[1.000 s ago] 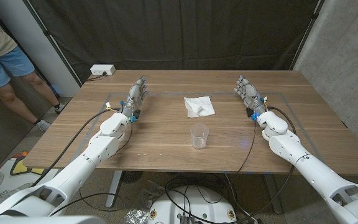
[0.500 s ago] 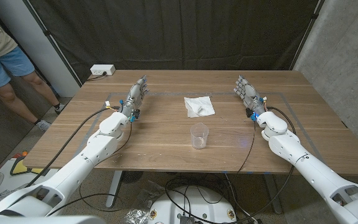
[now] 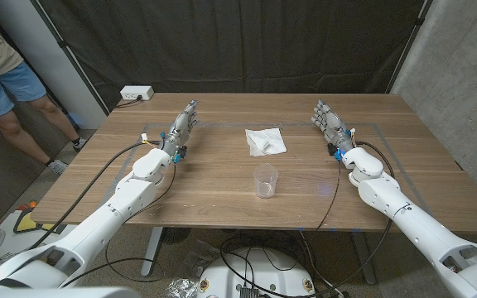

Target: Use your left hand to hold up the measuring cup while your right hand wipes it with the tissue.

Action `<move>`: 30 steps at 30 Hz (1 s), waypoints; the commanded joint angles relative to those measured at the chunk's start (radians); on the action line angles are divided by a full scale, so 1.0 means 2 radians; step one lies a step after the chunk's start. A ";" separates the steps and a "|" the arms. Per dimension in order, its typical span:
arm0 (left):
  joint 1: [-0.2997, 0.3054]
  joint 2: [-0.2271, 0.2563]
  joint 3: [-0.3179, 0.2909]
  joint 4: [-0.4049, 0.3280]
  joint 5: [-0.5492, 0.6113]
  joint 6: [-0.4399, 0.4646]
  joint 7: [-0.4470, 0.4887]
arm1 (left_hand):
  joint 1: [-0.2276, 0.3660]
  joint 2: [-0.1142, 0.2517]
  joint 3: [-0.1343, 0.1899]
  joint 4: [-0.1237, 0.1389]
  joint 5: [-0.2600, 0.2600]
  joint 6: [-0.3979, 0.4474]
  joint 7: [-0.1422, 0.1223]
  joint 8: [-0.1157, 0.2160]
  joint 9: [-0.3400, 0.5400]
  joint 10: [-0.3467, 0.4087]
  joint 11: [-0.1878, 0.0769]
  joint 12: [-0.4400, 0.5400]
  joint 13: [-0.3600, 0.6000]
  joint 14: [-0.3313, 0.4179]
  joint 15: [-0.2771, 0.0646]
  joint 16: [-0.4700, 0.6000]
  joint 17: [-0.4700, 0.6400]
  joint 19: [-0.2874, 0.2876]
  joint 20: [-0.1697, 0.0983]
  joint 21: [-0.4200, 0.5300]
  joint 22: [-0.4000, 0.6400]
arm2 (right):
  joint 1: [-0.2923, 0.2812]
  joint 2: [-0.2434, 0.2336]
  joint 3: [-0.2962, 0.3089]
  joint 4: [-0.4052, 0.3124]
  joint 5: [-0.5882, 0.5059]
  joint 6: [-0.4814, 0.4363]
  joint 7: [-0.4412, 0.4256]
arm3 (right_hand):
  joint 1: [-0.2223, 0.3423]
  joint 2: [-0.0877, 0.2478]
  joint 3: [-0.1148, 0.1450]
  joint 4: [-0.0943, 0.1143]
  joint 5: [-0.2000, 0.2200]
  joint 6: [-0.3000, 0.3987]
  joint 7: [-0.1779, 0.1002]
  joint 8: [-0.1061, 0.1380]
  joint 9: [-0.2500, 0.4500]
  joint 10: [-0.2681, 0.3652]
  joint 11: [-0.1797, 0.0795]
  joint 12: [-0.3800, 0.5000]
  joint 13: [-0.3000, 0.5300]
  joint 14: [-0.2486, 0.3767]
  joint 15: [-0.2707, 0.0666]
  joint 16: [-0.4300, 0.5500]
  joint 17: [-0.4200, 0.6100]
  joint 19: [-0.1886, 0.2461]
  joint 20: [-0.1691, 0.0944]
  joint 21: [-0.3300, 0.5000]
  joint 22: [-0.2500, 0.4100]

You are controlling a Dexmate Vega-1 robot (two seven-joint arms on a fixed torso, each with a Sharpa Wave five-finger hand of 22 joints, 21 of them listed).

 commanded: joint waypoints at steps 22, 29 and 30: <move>-0.010 0.012 0.012 -0.002 0.030 -0.003 -0.001 | 0.016 -0.011 -0.003 -0.011 0.001 -0.120 0.000 0.000 0.003 -0.090 -0.003 0.001 0.001 -0.061 -0.006 0.002 0.001 -0.029 0.001 -0.001 0.002 | 0.010 0.003 -0.007 0.013 -0.009 0.004 0.005 | 0.006 0.001 0.000 -0.006 0.002 -0.003 -0.002 0.001 0.002 -0.001 0.004 0.002 0.002 0.000 0.003 0.002 0.001 -0.002 0.005 -0.004 0.001; -0.009 0.033 0.022 -0.022 0.061 -0.002 -0.006 | 0.021 -0.023 -0.008 -0.018 0.002 -0.128 0.002 -0.001 0.003 -0.095 -0.002 0.000 0.001 -0.062 -0.004 0.002 0.001 -0.030 0.003 -0.002 0.002 | 0.013 0.001 -0.009 0.012 -0.013 -0.002 0.005 | 0.006 0.001 0.000 -0.007 0.002 -0.003 -0.001 0.001 0.002 0.000 0.004 0.002 0.002 -0.001 0.003 0.002 0.001 -0.001 0.005 -0.005 0.001; -0.010 0.036 0.024 -0.023 0.065 -0.003 -0.009 | 0.023 -0.027 -0.009 -0.020 0.002 -0.130 0.002 -0.001 0.003 -0.096 -0.003 -0.001 0.001 -0.062 -0.003 0.003 0.001 -0.030 0.003 -0.003 0.002 | 0.013 0.001 -0.010 0.013 -0.013 -0.002 0.006 | 0.006 0.001 0.000 -0.007 0.001 -0.003 -0.001 0.001 0.002 -0.001 0.004 0.002 0.002 0.000 0.003 0.002 0.001 -0.001 0.005 -0.005 0.001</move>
